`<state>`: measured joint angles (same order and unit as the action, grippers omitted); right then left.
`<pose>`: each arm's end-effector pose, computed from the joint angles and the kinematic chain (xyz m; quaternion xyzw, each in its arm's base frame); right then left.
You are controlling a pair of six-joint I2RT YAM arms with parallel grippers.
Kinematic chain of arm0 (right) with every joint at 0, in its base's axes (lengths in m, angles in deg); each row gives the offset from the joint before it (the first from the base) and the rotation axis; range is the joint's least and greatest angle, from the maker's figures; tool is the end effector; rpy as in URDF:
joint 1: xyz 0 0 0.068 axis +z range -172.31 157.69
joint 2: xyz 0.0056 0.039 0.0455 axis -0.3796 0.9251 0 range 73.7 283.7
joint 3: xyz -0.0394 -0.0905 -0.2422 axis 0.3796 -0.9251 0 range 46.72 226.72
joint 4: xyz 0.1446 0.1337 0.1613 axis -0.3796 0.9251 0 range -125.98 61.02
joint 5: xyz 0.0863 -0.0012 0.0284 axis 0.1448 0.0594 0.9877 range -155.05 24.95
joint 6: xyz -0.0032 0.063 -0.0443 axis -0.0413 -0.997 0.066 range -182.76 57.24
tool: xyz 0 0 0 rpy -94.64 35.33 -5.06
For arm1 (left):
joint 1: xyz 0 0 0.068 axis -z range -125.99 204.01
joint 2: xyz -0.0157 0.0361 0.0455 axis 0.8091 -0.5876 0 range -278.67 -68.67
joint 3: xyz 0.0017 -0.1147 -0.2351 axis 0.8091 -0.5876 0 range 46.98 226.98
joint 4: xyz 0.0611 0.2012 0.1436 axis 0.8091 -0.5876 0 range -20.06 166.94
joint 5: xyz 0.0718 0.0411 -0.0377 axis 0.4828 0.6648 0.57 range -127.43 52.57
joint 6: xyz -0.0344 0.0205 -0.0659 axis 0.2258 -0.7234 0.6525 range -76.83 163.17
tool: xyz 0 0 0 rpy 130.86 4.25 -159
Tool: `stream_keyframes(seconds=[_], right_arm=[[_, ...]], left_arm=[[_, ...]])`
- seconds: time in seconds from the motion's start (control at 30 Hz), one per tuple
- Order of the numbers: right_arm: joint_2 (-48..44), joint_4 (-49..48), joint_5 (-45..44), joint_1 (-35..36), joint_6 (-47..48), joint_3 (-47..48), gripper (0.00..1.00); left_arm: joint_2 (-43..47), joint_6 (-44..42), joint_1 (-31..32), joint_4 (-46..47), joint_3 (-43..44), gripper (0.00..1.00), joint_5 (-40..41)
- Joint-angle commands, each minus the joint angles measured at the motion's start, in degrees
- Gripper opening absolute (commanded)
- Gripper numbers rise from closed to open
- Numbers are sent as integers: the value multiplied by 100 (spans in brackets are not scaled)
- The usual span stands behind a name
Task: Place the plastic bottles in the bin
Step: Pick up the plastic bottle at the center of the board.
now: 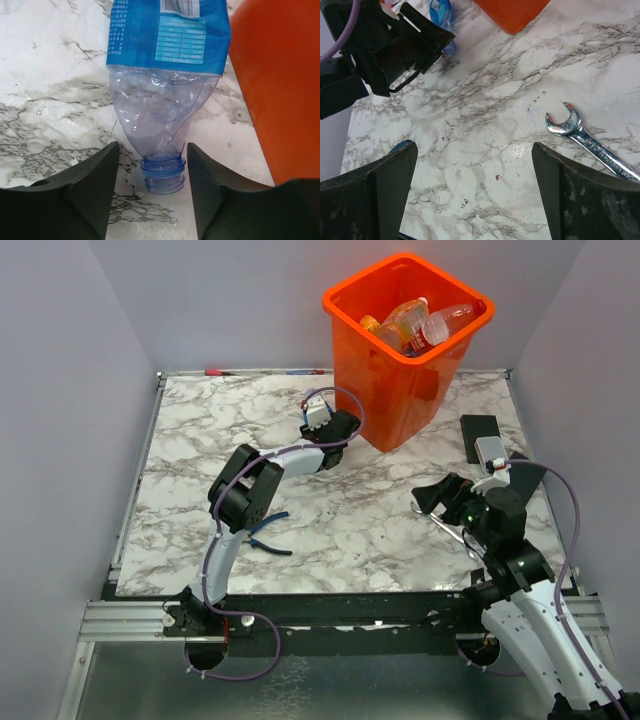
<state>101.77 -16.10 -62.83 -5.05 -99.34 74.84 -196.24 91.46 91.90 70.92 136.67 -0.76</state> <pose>0.1578 0.0519 0.2451 0.1264 0.8084 0.2743 0.5052 0.4104 -0.2697 0.1271 -0.2019 0.8587 -0.0425 0.4692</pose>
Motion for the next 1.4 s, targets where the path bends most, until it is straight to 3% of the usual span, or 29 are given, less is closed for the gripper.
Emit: stream_keyframes(seconds=[0.0,0.2,0.33,0.47,0.67,0.9,1.03,1.17,1.37], right_arm=[[-98,130,66,6,-60,13,100],[-139,270,27,1,-55,140,100],[-139,194,123,6,-49,65,100],[42,264,413,3,41,227,100],[241,219,1015,-3,303,644,100],[962,-44,3023,-3,630,1631,100],[1605,-350,3575,-1,512,2023,100],[2220,-895,3912,6,219,2323,100],[2951,-1180,4477,15,-93,2980,100]], left_arm=[[-51,109,-16,-190,-176,53,124],[427,229,-35,-63,-806,29,72],[1410,253,-71,572,-1855,11,-167],[2567,-275,-71,796,-2637,0,-338],[4882,-1745,-63,900,-4034,0,-1681],[7897,-3340,155,127,-5272,0,-2899],[9167,-4258,247,27,-5686,0,-4111],[9671,-5060,262,-90,-5765,0,-4546],[9269,-6067,588,-378,-5525,0,-4191]])
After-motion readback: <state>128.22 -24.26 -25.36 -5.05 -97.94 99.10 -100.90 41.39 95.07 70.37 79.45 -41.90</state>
